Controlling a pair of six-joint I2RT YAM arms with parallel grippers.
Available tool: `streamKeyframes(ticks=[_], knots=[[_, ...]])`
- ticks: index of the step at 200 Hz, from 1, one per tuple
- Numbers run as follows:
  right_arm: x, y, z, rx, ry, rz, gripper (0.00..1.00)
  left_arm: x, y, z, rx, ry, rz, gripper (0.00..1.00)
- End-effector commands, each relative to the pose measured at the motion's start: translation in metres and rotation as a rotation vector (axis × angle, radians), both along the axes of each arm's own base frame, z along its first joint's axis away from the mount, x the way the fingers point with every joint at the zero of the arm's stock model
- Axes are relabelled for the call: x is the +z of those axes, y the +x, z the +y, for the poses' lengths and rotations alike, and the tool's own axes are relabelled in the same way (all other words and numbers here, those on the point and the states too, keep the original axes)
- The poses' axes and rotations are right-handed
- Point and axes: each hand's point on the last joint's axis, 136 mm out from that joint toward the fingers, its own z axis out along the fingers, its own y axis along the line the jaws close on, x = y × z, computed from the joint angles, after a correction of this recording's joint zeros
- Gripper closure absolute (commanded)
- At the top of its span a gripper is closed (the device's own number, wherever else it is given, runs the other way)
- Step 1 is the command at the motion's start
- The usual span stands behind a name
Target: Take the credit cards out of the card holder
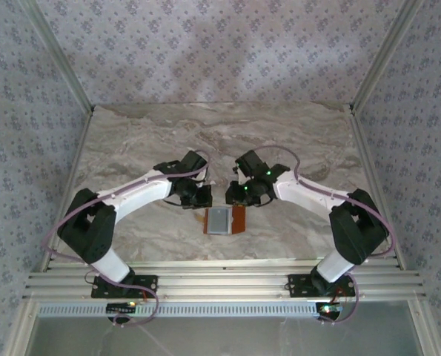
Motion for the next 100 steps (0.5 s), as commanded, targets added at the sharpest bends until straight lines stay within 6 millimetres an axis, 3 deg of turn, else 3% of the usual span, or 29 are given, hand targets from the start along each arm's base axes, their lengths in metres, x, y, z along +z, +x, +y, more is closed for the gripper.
streamKeyframes(ticks=[1,54,100], knots=[[0.013,-0.009,0.018,-0.092,0.137,0.057,0.78,-0.007,-0.007,-0.010,-0.025,-0.019,0.026,0.90],[-0.020,-0.021,0.015,-0.088,0.081,0.102,0.77,-0.033,-0.018,-0.013,-0.030,0.003,0.073,0.92],[-0.025,-0.023,0.014,-0.071,-0.006,0.074,0.74,-0.044,-0.020,0.005,0.000,0.065,0.068,0.93]])
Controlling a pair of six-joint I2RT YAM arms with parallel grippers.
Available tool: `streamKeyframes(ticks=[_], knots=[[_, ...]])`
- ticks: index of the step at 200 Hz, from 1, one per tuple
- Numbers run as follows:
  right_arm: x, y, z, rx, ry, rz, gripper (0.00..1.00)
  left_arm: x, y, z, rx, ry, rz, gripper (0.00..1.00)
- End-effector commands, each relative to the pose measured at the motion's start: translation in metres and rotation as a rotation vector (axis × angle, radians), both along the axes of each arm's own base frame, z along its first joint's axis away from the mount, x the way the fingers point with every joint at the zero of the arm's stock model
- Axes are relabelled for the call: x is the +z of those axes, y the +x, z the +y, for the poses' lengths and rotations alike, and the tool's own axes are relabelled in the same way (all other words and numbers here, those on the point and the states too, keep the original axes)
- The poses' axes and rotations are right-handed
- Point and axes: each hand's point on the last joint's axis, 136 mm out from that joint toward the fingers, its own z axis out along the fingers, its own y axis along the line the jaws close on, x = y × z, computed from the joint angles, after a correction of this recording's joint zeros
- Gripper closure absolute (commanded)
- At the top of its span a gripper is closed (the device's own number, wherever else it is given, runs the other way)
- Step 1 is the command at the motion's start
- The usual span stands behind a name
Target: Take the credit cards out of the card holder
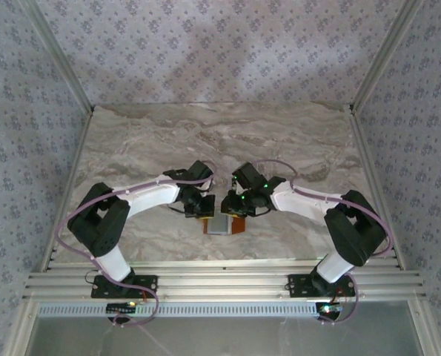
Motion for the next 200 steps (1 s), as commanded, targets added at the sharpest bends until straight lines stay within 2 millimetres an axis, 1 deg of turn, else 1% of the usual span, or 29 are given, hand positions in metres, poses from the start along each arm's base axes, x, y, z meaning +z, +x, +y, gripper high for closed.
streamKeyframes(ticks=[1,23,53,76,102,132,158,178,200], knots=[[-0.004,-0.002,-0.002,0.004,-0.077,-0.013,0.74,-0.005,-0.002,0.009,0.022,0.028,0.002,0.93],[-0.001,-0.002,0.002,0.028,-0.109,-0.020,0.72,-0.011,-0.004,0.013,0.033,0.032,0.013,0.94],[0.000,-0.003,0.019,0.048,-0.075,-0.007,0.72,-0.014,-0.006,0.017,0.044,0.031,0.016,0.95],[-0.001,-0.003,0.030,0.055,-0.055,0.005,0.72,-0.014,-0.005,0.021,0.063,0.020,0.011,0.95],[-0.002,-0.003,0.037,0.058,-0.043,0.015,0.72,-0.011,-0.002,0.026,0.080,0.007,0.005,0.95],[-0.006,-0.004,0.042,0.061,-0.037,0.031,0.72,-0.004,0.002,0.024,0.097,-0.059,0.002,0.95],[-0.008,-0.003,0.043,0.058,-0.038,0.038,0.72,0.001,0.007,0.028,0.116,-0.076,-0.011,0.94],[-0.008,-0.003,0.044,0.055,-0.034,0.041,0.72,-0.002,0.008,0.034,0.123,-0.054,-0.013,0.94],[-0.007,-0.003,0.049,0.057,-0.016,0.046,0.73,-0.011,0.004,0.039,0.110,-0.021,0.010,0.94]])
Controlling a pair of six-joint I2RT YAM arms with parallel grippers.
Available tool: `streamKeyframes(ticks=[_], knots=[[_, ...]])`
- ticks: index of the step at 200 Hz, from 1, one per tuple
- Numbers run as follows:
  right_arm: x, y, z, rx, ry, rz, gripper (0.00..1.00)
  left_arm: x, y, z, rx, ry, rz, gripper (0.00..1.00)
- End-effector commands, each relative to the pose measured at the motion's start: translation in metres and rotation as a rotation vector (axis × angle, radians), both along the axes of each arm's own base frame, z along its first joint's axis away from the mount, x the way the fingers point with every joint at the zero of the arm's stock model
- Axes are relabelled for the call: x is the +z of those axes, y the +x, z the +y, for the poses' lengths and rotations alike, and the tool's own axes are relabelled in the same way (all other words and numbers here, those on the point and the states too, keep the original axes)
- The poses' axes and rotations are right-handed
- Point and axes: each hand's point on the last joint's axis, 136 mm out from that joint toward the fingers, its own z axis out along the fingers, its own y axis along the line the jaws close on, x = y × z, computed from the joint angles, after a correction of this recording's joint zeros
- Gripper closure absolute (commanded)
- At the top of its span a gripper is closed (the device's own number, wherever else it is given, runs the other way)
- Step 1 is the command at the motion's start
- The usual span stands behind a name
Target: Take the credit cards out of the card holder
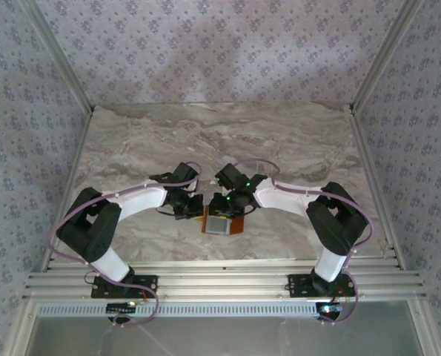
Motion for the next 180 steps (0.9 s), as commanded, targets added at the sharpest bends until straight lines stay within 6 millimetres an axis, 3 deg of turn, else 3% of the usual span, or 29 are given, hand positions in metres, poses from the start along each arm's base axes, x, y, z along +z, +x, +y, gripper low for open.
streamKeyframes(ticks=[1,49,94,180], knots=[[0.002,0.000,0.012,-0.001,0.026,0.024,0.73,-0.003,-0.006,0.005,-0.013,0.014,0.020,0.94],[0.000,0.002,0.024,0.004,0.057,0.044,0.73,-0.022,-0.015,0.012,-0.023,0.040,0.060,0.95],[-0.012,-0.001,0.027,0.005,0.047,0.064,0.73,-0.026,-0.017,0.013,-0.022,0.042,0.064,0.95],[-0.035,-0.014,-0.006,-0.005,-0.097,0.085,0.72,-0.027,-0.018,0.014,-0.024,0.046,0.070,0.95]])
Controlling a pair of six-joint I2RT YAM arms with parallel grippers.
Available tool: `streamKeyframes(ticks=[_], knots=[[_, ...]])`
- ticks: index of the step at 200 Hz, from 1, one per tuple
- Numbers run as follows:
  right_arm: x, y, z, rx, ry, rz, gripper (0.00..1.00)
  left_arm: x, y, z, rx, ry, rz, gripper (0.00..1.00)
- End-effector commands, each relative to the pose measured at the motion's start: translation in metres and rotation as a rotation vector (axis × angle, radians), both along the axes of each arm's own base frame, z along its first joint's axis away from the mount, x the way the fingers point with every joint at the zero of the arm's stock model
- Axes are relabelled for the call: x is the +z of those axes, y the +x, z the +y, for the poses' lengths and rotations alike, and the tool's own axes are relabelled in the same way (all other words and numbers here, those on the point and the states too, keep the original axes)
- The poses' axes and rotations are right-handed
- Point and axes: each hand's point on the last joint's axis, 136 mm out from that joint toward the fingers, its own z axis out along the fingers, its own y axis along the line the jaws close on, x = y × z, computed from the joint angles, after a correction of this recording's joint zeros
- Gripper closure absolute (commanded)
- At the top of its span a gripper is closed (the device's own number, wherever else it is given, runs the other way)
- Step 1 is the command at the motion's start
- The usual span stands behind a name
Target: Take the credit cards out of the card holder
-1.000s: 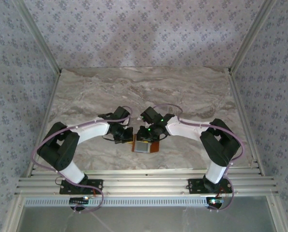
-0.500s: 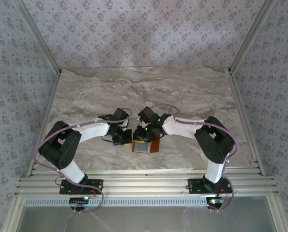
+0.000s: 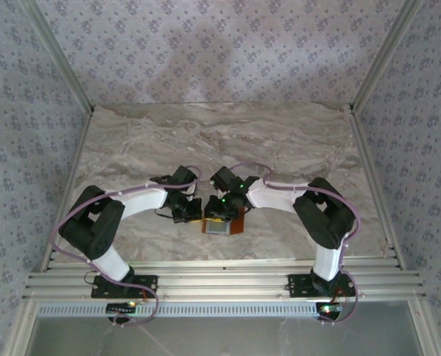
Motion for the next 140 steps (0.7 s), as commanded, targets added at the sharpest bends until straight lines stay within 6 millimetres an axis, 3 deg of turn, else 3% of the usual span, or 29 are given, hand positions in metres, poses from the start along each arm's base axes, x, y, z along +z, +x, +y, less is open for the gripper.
streamKeyframes(ticks=[1,71,135,140], knots=[[-0.012,-0.010,-0.019,-0.002,-0.097,0.019,0.72,-0.011,-0.008,0.007,-0.012,0.028,0.030,0.95],[-0.009,-0.013,-0.060,0.019,-0.318,-0.034,0.59,-0.010,-0.009,0.006,-0.014,0.021,0.034,0.95],[0.005,-0.012,-0.099,0.045,-0.533,-0.097,0.51,-0.007,-0.008,0.003,-0.017,0.010,0.035,0.94],[0.014,-0.005,-0.095,0.037,-0.530,-0.121,0.50,-0.007,-0.008,0.003,-0.016,0.008,0.035,0.94]])
